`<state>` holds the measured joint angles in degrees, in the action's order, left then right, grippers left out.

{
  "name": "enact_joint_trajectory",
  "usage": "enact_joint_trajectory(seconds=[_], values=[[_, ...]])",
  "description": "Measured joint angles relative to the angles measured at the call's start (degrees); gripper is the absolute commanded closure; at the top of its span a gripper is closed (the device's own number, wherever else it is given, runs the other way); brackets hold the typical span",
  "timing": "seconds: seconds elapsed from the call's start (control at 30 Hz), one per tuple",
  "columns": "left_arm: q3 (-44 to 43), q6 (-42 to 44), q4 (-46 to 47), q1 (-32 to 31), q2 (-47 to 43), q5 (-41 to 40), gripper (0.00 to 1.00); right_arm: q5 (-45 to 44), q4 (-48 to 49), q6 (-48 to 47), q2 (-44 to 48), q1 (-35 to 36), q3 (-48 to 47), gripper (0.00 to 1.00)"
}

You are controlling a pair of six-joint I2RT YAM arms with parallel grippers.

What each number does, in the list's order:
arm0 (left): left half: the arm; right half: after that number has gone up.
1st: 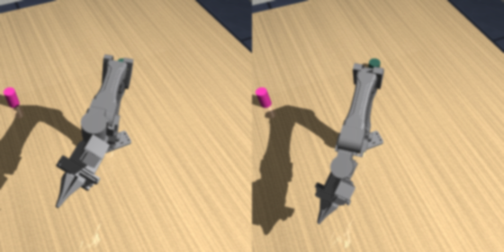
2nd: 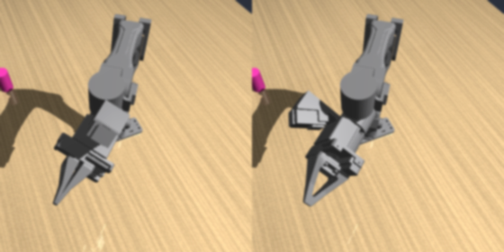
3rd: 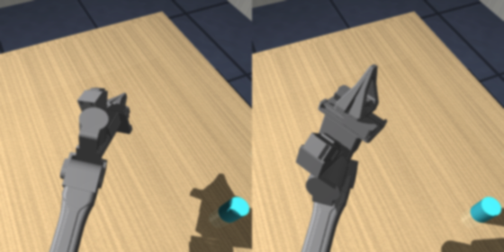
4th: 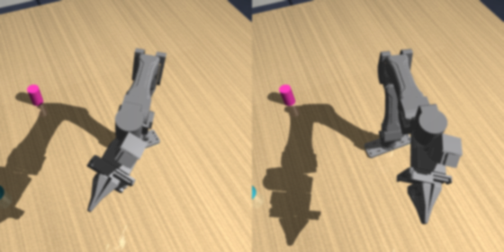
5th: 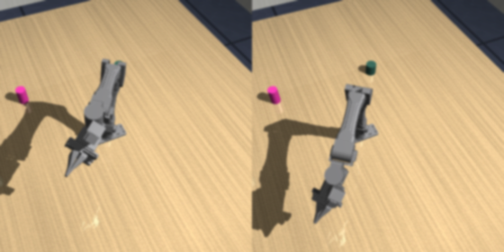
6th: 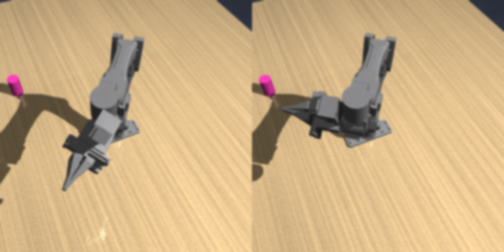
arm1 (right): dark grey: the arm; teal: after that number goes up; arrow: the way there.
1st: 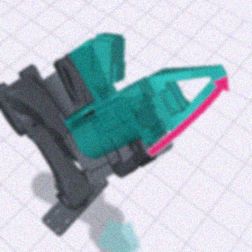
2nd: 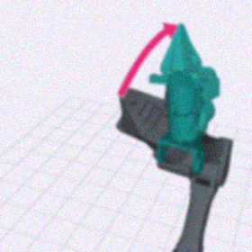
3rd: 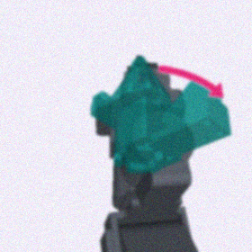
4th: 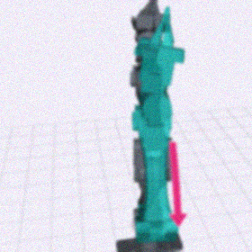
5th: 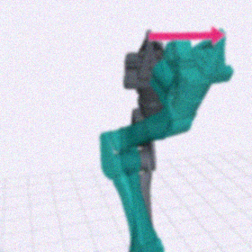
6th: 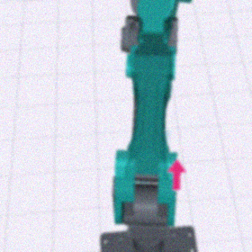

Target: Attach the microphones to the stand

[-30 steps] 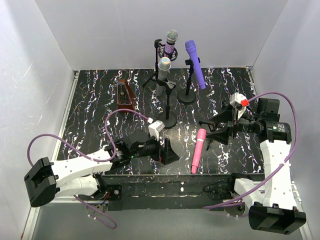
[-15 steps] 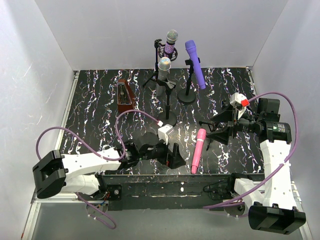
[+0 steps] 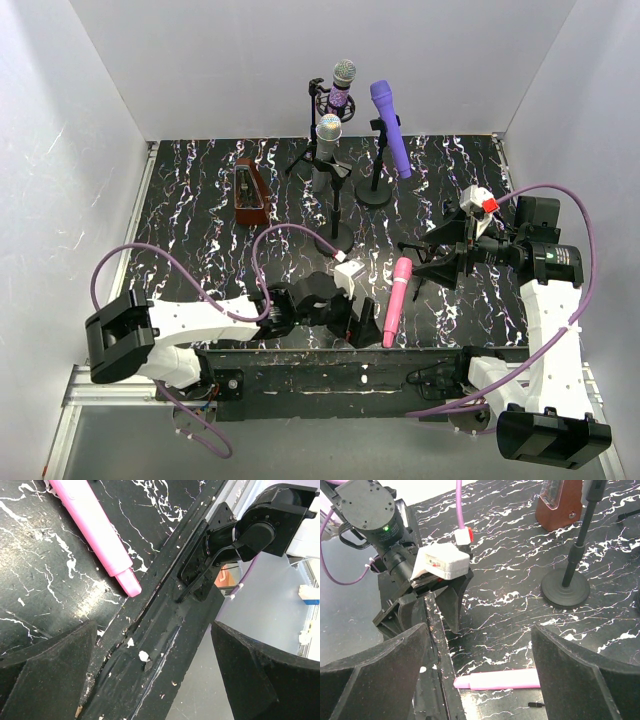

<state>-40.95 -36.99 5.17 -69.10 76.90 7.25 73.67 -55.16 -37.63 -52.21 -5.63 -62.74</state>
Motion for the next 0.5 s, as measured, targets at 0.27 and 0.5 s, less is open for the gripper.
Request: enact_joint_trajectory(seconds=[0.27,0.5], values=[[-2.1,0.5,0.0,-2.0,3.8,-0.7,0.02,0.0,0.0,0.0,0.0,0.0,0.1,0.09],[-3.6,0.7,-0.1,-3.4,7.3,-1.6,0.02,0.0,0.1,0.0,0.0,0.0,0.3,0.09]])
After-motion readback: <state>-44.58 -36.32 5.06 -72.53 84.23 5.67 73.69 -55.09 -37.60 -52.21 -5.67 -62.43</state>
